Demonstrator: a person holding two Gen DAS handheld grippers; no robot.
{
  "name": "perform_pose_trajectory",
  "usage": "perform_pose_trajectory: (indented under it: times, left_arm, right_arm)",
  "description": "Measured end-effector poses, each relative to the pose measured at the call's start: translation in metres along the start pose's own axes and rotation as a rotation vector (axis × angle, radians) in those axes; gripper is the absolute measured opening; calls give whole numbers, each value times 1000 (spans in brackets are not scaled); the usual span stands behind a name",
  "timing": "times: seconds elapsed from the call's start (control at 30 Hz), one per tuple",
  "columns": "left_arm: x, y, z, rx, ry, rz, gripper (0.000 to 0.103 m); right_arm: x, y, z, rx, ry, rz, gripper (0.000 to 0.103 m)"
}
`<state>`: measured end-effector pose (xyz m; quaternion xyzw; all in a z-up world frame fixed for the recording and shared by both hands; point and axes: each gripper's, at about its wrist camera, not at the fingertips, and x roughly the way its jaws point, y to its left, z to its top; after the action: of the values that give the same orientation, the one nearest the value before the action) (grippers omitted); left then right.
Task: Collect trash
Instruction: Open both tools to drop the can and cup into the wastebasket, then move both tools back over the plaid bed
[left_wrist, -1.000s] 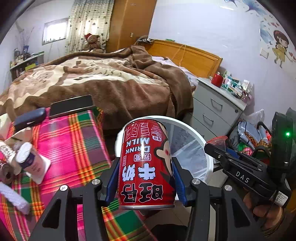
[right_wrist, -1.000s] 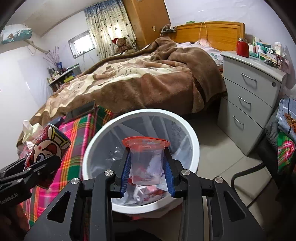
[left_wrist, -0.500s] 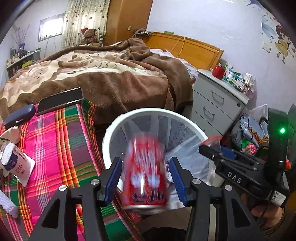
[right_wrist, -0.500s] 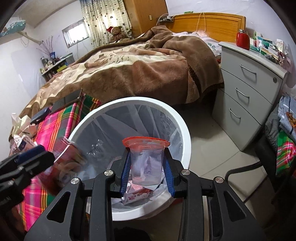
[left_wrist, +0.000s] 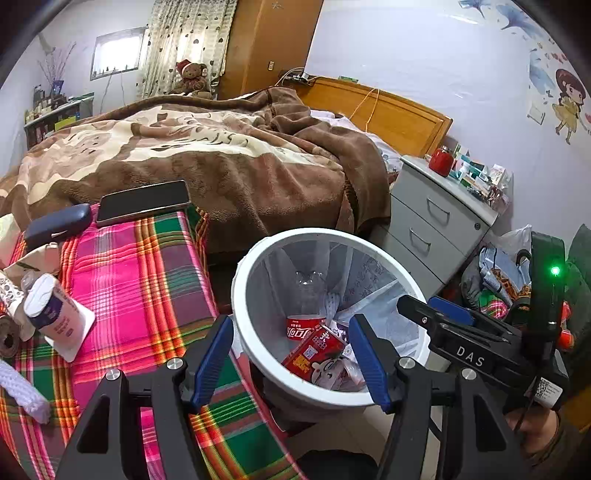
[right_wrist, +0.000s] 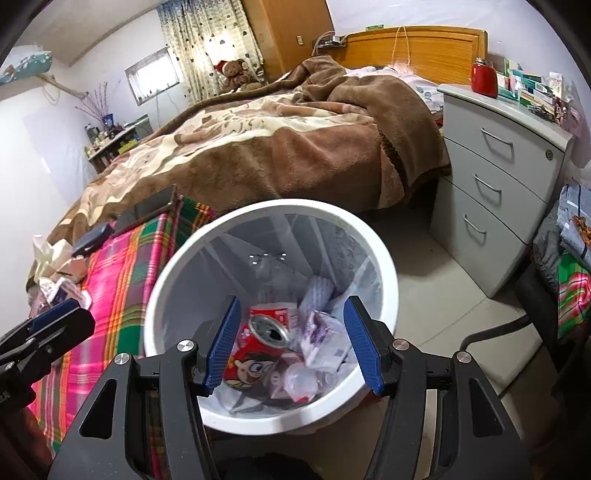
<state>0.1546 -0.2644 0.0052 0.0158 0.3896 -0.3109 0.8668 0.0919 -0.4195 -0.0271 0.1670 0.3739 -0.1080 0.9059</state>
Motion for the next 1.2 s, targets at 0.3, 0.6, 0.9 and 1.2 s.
perform_pose_trajectory:
  times: [0.3,0.6,0.9,1.2]
  left_arm:
    - [-29,24,-8,-35,-30,41,65]
    - [-63,62,-23,-88,-64,117,65]
    - [-92,118,-43,-194,-87,202,65]
    - [-113,172,-62,-299,-89,281,65]
  right_arm:
    - [-8,26,0,-37,-37,31,60]
    - [-12,60,-6,-81,-57,100,60]
    - [-5,100,-19,-155,-34,177,60]
    - [4,135,-26,-208,-3,238,60]
